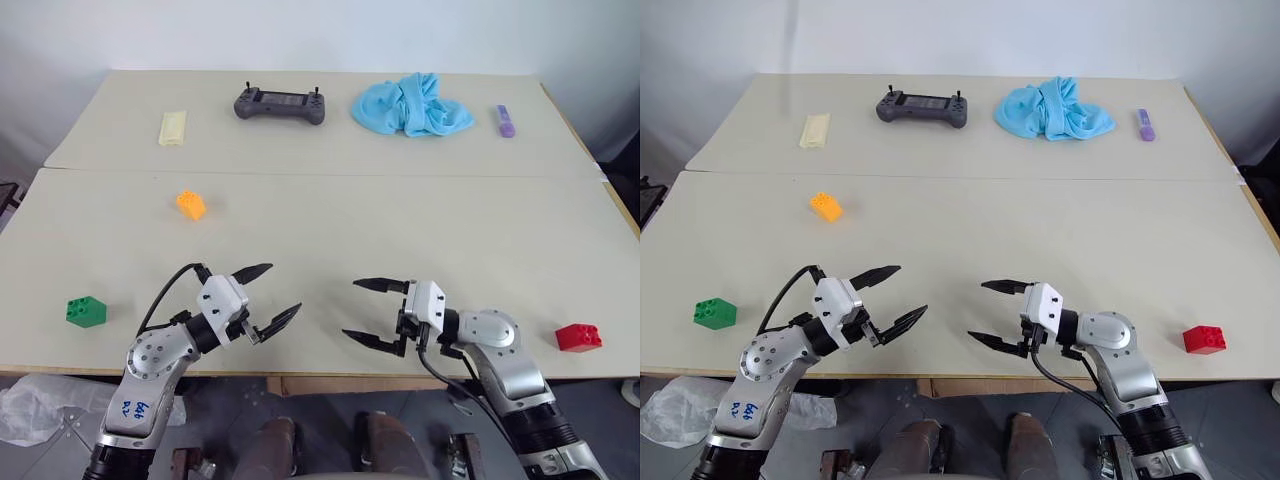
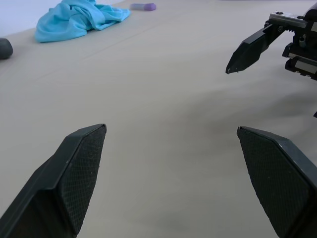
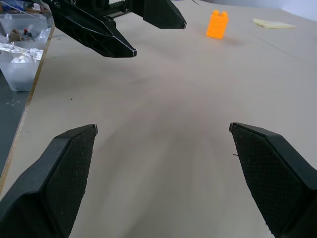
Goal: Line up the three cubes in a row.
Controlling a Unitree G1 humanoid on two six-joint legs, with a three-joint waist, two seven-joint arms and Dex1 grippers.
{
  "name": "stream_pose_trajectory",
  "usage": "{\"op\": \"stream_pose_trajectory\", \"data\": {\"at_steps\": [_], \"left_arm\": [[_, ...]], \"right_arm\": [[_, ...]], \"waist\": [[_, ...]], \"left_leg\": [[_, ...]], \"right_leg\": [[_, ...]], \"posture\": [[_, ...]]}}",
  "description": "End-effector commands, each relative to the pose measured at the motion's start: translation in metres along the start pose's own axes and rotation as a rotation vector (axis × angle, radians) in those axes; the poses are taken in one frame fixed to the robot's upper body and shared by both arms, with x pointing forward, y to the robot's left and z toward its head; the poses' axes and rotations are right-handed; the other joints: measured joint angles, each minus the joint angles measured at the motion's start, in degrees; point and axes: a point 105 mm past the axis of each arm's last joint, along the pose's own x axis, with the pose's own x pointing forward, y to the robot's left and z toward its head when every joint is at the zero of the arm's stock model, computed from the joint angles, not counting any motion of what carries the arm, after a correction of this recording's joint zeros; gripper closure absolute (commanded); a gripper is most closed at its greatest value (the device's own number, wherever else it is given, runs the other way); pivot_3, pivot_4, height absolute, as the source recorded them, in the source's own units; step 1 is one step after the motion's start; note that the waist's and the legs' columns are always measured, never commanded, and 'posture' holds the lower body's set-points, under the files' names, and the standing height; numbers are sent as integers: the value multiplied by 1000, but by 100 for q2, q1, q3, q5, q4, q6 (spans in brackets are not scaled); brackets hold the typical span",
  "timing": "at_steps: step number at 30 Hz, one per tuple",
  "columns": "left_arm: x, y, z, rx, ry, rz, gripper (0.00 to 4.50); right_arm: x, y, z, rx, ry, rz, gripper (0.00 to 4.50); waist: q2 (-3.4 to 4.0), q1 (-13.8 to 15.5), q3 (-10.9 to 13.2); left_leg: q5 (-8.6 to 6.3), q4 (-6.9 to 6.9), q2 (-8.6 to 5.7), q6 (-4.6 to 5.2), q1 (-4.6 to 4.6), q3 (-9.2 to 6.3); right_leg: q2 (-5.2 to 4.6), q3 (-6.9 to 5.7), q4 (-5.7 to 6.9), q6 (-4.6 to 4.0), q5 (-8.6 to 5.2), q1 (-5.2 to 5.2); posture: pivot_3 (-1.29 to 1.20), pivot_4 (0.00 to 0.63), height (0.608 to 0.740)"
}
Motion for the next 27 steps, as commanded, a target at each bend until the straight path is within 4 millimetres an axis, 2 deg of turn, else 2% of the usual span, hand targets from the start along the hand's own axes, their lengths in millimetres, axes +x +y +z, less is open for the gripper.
{"op": "stream_pose_trajectory", "data": {"at_steps": [1,9,14,18,21,24,27], "left_arm": [[-4,3,3,49,0,19,12],[-17,16,10,-52,-25,-13,12],[-10,18,23,-75,-63,-69,12],[4,11,34,-61,-105,-167,12],[22,7,45,-56,-155,-236,12],[38,8,46,7,-157,-286,12],[48,10,50,7,-188,-304,12]], "right_arm": [[0,-2,11,-33,-29,-8,0],[-8,-13,21,-45,-57,-65,0],[-24,-24,38,-53,-83,-144,0],[-49,-30,49,-112,-48,-244,0],[-76,-38,59,-156,-14,-392,0],[-107,-51,77,-191,4,-578,0],[-145,-52,84,-224,75,-716,0]], "waist": [[0,-1,0],[0,-4,0],[0,27,0],[0,90,0],[0,147,0],[1,152,0],[1,147,-1]], "left_leg": [[0,0,0,0,0,0],[0,0,1,0,0,-1],[0,1,0,0,-2,-4],[0,1,-1,0,-2,-4],[0,1,-1,0,-3,-2],[0,6,-3,0,-4,0],[0,4,-3,0,-3,1]], "right_leg": [[0,0,0,0,0,0],[0,0,0,0,0,0],[-2,-2,-1,0,0,2],[-2,-3,-2,0,0,2],[-1,-3,-2,0,0,2],[0,-2,1,1,1,2],[5,-1,2,2,1,2]], "posture": [[0,150,740],[0,150,740],[0,150,740],[0,150,740],[0,150,740],[0,150,740],[0,150,740]]}}
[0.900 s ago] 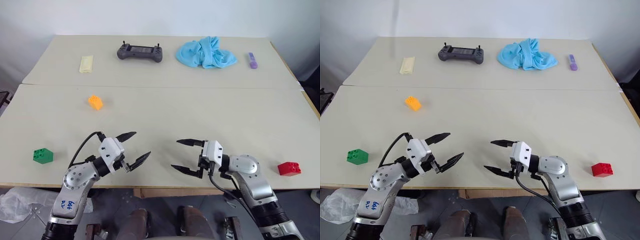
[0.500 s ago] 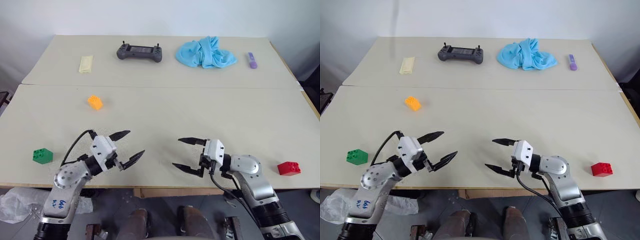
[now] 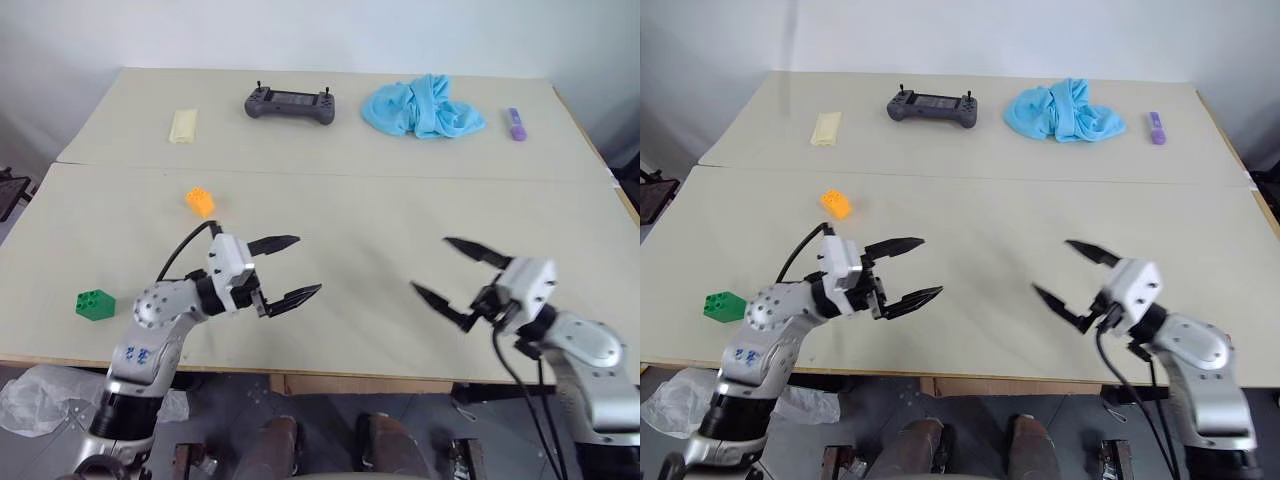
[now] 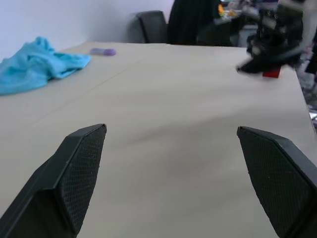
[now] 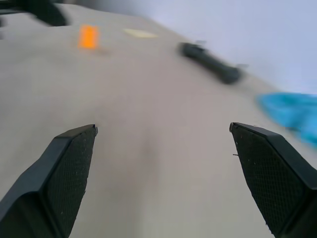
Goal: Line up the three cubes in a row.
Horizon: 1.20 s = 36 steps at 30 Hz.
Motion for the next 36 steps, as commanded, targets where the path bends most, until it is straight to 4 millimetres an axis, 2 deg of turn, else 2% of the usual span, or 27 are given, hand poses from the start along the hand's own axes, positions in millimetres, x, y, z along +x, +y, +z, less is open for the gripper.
{"op": "stream_pose_trajectory", "data": {"at_steps": [1,3,6,9,12,13,15,17,21,24,27,33,36], "left_arm": [[9,3,2,22,-32,-34,12],[11,3,-1,13,-31,-50,12],[10,3,-6,27,-7,-25,12],[8,-3,-8,7,-18,-20,12],[8,-9,-7,-11,-32,-24,12],[8,-12,-5,-19,-41,-24,12],[6,-18,-4,-37,-51,-34,12],[4,-24,-2,-48,-54,-50,12],[4,-39,4,-72,-70,-133,12],[5,-52,5,-94,-71,-223,12],[8,-62,2,-53,-65,-292,12],[14,-68,-1,-35,-77,-312,12],[15,-68,-1,-37,-84,-286,12]], "right_arm": [[-44,-36,14,-92,54,-206,0],[-83,-56,10,-90,122,-369,0],[-115,-57,5,-85,205,-434,0],[-156,-61,-11,-56,293,-568,0],[-185,-63,-21,-35,352,-654,0],[-203,-64,-27,-20,391,-715,0],[-242,-54,-47,64,518,-798,0],[-258,-43,-59,141,589,-799,0],[-256,-42,-57,168,602,-751,0],[-231,-55,-44,176,577,-642,0],[-216,-70,-30,180,577,-575,0],[-191,-84,-10,259,674,-436,0],[-175,-88,-8,302,760,-369,0]], "waist": [[0,-2,0],[0,10,0],[0,1,0],[0,-33,0],[3,-24,-2],[7,-21,-4],[8,-8,-5],[14,11,-7],[35,-45,-20],[67,-97,-38],[90,-93,-52],[87,45,-51],[85,48,-50]], "left_leg": [[0,-4,1,0,0,0],[0,-9,2,0,-2,0],[-1,-12,0,3,-3,4],[-1,-11,3,3,8,14],[0,-11,4,4,14,19],[0,-10,4,4,14,19],[0,-11,4,4,14,19],[0,-16,4,4,12,10],[-1,-18,4,5,15,21],[0,-17,6,6,23,36],[1,-18,6,11,27,45],[2,-15,8,15,11,25],[-1,-11,6,21,6,27]], "right_leg": [[1,0,0,0,0,0],[4,-1,11,0,0,1],[3,1,11,1,0,1],[3,12,-3,3,1,5],[1,21,-1,2,1,5],[0,23,-1,2,1,5],[-2,26,-1,2,1,4],[-4,23,-5,1,0,5],[-6,37,-12,2,1,6],[-5,51,-10,4,2,7],[-5,58,-10,8,4,9],[-3,45,-19,7,4,7],[-5,45,-26,13,7,8]], "posture": [[0,150,740],[0,150,740],[0,150,740],[0,150,740],[0,150,740],[0,150,740],[0,150,740],[0,150,740],[0,150,740],[0,150,740],[0,150,740],[0,150,740],[0,150,740]]}}
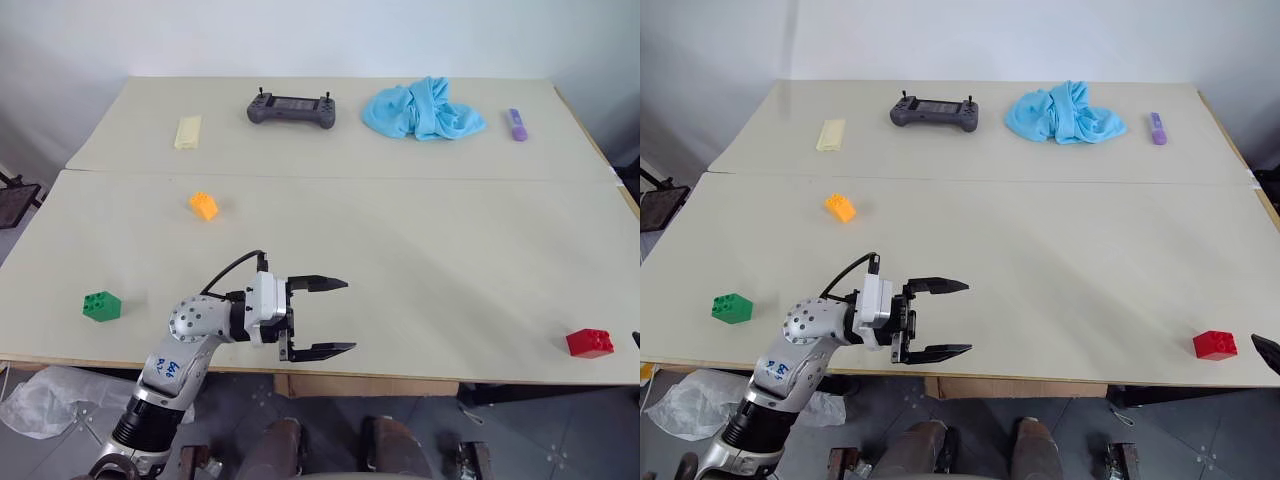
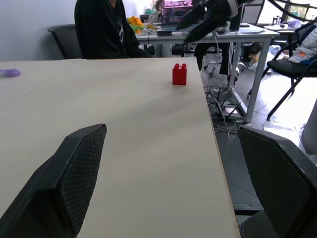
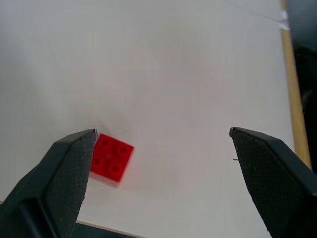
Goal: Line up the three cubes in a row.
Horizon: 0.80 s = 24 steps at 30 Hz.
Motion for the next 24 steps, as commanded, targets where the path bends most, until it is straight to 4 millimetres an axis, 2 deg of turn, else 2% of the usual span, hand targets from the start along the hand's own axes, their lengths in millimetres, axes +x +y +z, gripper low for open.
{"op": "stream_pose_trajectory", "data": {"at_steps": [1,4,8,14,16,21,24], "left_arm": [[4,-2,3,22,-19,19,12],[6,-3,0,23,-13,28,12],[10,-6,2,24,-19,32,12],[4,0,6,33,-12,46,12],[3,6,5,48,6,54,12],[-11,16,-2,70,48,82,12],[-18,19,-2,80,59,90,12]], "right_arm": [[4,-1,13,-17,87,21,0],[12,-11,6,5,196,-35,0],[21,9,-3,84,296,27,0],[22,38,-17,179,375,113,0],[25,38,-27,193,393,107,0],[33,54,-50,205,398,123,0],[36,61,-49,180,373,127,0]], "waist": [[0,0,0],[-8,11,5],[-9,75,6],[-11,95,6],[-13,100,8],[-58,83,-6],[-109,77,-10]], "left_leg": [[-1,1,-1,2,-1,1],[-1,1,0,3,-4,-1],[-1,1,0,2,-8,-6],[-1,3,0,2,-11,-6],[-1,3,-1,2,-11,-8],[-3,2,-1,-1,-5,-10],[-3,2,1,-3,-5,-15]], "right_leg": [[-1,1,-2,1,1,0],[0,-3,-4,2,1,0],[0,-12,-7,1,1,-2],[0,-14,-8,2,1,-2],[1,-17,-8,2,1,-1],[3,-18,-7,3,2,1],[5,-22,-7,3,1,3]], "posture": [[0,150,740],[0,150,740],[0,150,740],[0,150,740],[0,150,740],[0,150,740],[0,150,740]]}}
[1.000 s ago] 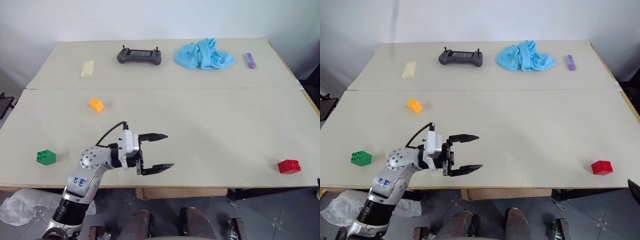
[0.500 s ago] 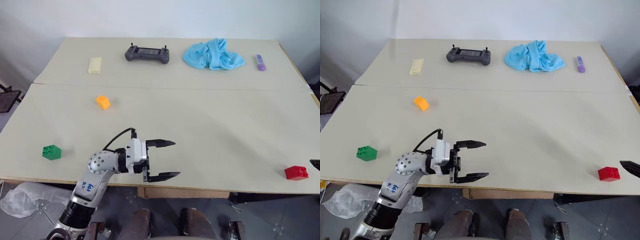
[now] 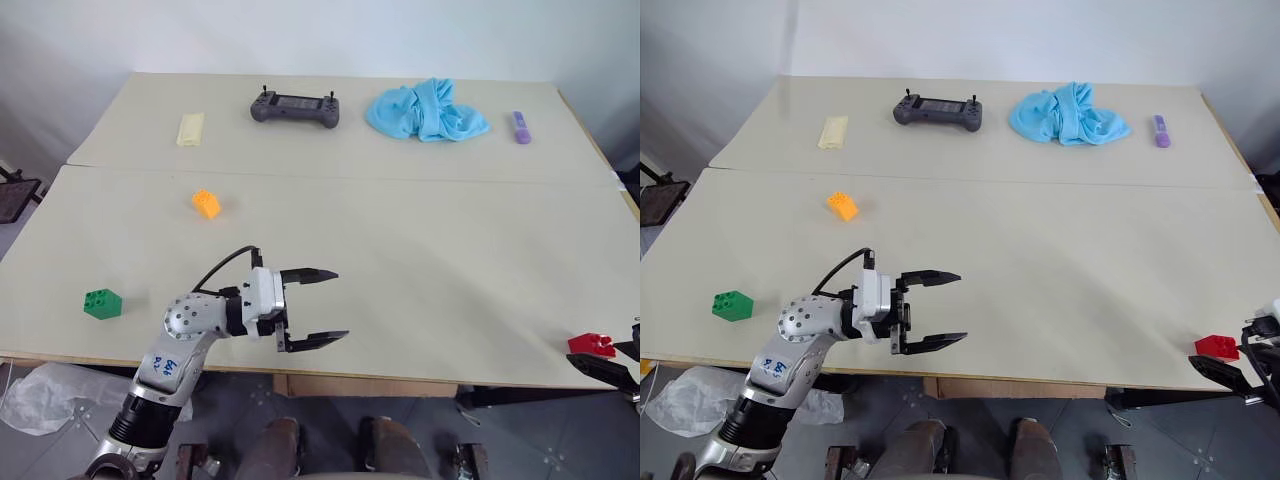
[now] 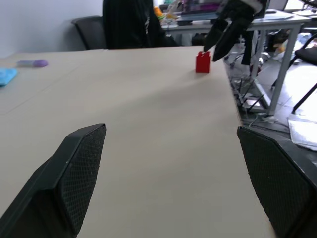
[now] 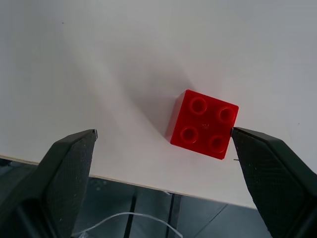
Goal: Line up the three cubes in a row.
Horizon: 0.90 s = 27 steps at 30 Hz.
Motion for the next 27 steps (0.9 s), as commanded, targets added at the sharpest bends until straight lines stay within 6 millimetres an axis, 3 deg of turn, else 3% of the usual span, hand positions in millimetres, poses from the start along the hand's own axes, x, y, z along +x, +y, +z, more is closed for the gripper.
{"op": "stream_pose_trajectory", "data": {"at_steps": [1,7,14,17,22,27], "left_arm": [[-7,3,7,59,-3,0,0],[-9,-4,8,48,0,-13,0],[-7,-10,5,17,-4,-4,0],[-5,-12,5,8,-7,-9,0],[-3,-18,5,0,-20,-46,0],[0,-14,3,10,-25,-51,0]], "right_arm": [[10,11,-11,9,22,41,387],[12,-2,-10,-12,27,20,2182],[2,-23,3,-56,-25,-50,2182],[-2,-26,7,-40,-37,-46,1596],[-8,-36,16,-52,-79,-78,16],[-14,-39,23,-45,-118,-85,16]], "waist": [[-23,-6,-4],[-31,-41,-5],[-33,-50,-3],[-27,-53,0],[12,-46,7],[28,-31,7]], "left_leg": [[0,1,0,0,0,-1],[-1,1,1,-2,2,-1],[-1,3,2,-1,1,0],[-1,3,2,-1,0,0],[-1,2,0,0,-2,3],[-1,1,0,0,-2,3]], "right_leg": [[-1,0,0,0,0,1],[-2,1,-3,0,0,3],[-3,1,-3,-1,0,4],[-3,2,-3,-1,0,3],[-5,3,-3,0,0,-1],[-4,2,-2,0,0,-1]], "posture": [[0,150,740],[0,150,740],[0,150,740],[0,150,740],[0,150,740],[0,150,740]]}}
